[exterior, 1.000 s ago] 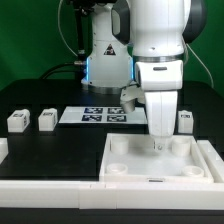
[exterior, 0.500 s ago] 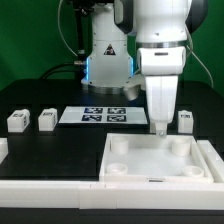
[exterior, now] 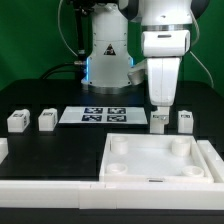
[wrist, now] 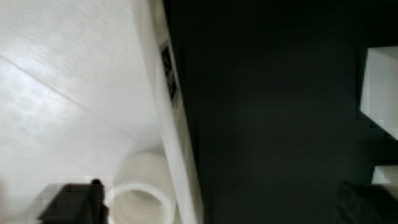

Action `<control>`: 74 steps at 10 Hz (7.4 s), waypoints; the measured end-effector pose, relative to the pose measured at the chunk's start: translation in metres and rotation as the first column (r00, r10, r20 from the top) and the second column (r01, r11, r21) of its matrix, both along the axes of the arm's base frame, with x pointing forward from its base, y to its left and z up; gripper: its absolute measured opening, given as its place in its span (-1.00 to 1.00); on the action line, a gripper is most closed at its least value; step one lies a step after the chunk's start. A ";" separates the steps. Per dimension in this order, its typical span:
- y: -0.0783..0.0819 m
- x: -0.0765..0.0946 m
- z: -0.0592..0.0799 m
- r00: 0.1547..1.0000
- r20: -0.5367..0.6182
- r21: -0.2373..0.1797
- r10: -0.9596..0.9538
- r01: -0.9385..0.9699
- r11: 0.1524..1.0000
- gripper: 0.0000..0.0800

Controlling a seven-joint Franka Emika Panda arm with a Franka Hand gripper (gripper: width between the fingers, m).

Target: Assemble one leg

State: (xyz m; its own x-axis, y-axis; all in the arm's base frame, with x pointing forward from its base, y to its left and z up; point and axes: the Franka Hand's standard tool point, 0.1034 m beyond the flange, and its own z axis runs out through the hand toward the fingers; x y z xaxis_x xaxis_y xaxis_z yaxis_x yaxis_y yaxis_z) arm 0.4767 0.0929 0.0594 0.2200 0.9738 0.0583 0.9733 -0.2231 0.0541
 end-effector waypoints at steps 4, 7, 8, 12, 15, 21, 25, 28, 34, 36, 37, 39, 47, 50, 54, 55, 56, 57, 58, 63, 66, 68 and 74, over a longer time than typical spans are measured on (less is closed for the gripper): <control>0.002 -0.005 -0.005 0.857 -0.049 0.035 -0.513 0.514 0.857 0.62; 0.033 -0.020 -0.009 0.488 -0.116 0.042 -0.865 0.873 0.487 0.62; 0.046 -0.025 -0.011 0.339 -0.141 0.033 -0.930 0.941 0.338 0.62; 0.067 -0.034 -0.013 0.202 -0.166 0.031 -0.965 0.979 0.200 0.62; 0.054 -0.039 -0.020 0.217 -0.184 -0.126 -0.959 0.962 0.242 0.62; 0.061 -0.061 -0.026 0.127 -0.264 -0.627 -0.956 0.731 0.270 0.62; 0.071 -0.077 -0.040 0.102 -0.269 -0.732 -0.958 0.624 0.272 0.62; 0.069 -0.093 -0.047 0.092 -0.265 -0.766 -0.960 0.585 0.267 0.62; 0.066 -0.099 -0.054 0.089 -0.261 -0.768 -0.961 0.584 0.263 0.27; 0.066 -0.099 -0.054 0.089 -0.262 -0.768 -0.961 0.584 0.263 -0.20; 0.067 -0.098 -0.054 0.090 -0.262 -0.768 -0.961 0.584 0.264 -0.20; 0.069 -0.098 -0.053 0.093 -0.264 -0.766 -0.960 0.585 0.267 -0.28; 0.049 -0.075 0.023 0.095 -0.283 -0.769 -0.954 0.572 0.285 -0.28; 0.049 -0.071 0.028 0.115 -0.295 -0.746 -0.948 0.592 0.304 -0.28; 0.048 -0.051 0.025 0.196 -0.232 -0.399 -0.953 0.874 0.277 -0.28; 0.040 -0.042 0.025 0.238 -0.229 -0.314 -0.944 0.899 0.303 -0.28; 0.033 -0.029 0.030 0.250 -0.207 -0.219 -0.946 0.930 0.294 -0.28; 0.030 -0.024 0.035 0.253 -0.197 -0.179 -0.947 0.940 0.289 -0.28; 0.029 -0.010 0.039 0.278 -0.180 -0.089 -0.944 0.951 0.297 -0.28; 0.023 0.007 0.046 0.332 -0.080 0.264 -0.940 0.916 0.302 -0.27; 0.014 0.035 0.051 0.393 -0.061 0.254 -0.918 0.895 0.366 -0.27; 0.013 0.063 0.054 0.422 -0.048 0.275 -0.905 0.877 0.394 -0.27; 0.006 0.095 0.052 0.458 0.017 0.370 -0.889 0.823 0.431 -0.27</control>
Offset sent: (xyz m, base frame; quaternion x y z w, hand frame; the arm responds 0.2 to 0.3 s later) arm -0.0088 0.0044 0.0044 -0.0200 -0.0053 0.3532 0.9353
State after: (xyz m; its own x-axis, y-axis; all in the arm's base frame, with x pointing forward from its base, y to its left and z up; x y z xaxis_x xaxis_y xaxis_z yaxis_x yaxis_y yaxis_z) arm 0.5718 0.0991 0.1113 0.8827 0.2148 0.4180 0.2435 -0.9698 -0.0159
